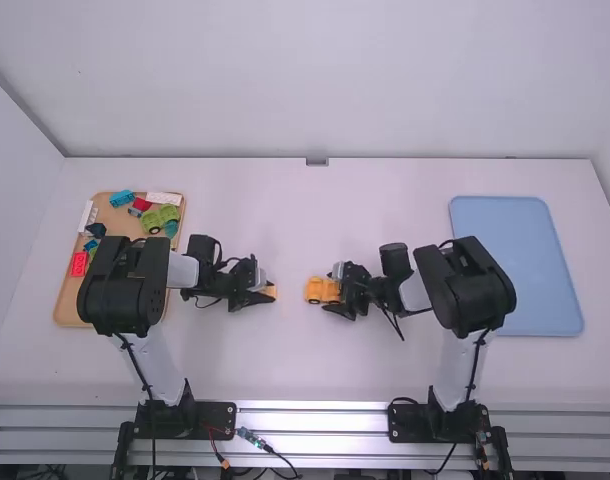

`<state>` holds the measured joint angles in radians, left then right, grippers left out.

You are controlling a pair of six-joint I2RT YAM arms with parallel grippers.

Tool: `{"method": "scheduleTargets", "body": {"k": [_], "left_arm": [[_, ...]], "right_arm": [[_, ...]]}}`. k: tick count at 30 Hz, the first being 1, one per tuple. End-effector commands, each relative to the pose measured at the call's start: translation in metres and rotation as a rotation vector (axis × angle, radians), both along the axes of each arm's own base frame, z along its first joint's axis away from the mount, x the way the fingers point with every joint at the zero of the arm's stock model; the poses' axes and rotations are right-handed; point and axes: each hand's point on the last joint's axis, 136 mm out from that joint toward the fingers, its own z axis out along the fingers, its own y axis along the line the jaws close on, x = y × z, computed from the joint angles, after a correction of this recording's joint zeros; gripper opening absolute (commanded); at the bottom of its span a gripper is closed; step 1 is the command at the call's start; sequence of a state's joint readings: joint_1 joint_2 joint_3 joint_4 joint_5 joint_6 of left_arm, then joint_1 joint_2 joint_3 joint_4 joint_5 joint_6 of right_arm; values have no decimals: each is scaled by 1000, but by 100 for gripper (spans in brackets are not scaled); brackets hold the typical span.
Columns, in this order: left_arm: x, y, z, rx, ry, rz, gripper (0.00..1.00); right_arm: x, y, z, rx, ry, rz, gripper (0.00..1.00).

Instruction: Assemble lego blocks to make yellow taxi

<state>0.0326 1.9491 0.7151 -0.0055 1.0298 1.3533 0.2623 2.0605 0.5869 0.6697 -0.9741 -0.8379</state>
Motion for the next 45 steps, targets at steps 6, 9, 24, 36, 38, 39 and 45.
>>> {"method": "scheduleTargets", "body": {"k": [6,9,24,36,38,39,45], "left_arm": [[-3,-2,1,-25,15,-5,2],[-3,-3,1,-25,14,-7,2],[11,-8,16,-73,46,15,2],[14,-27,40,-44,46,50,2],[13,-30,46,-52,32,54,2],[12,-33,50,-59,8,44,2],[-1,-50,50,-62,-31,-13,2]], "right_arm": [[0,11,-4,118,56,97,82],[1,11,-2,141,63,106,80],[-7,12,-7,126,64,113,59],[2,30,-3,112,63,127,61],[3,30,-2,112,60,125,61],[3,30,-2,113,58,126,61],[6,31,-1,112,60,127,61]]}}
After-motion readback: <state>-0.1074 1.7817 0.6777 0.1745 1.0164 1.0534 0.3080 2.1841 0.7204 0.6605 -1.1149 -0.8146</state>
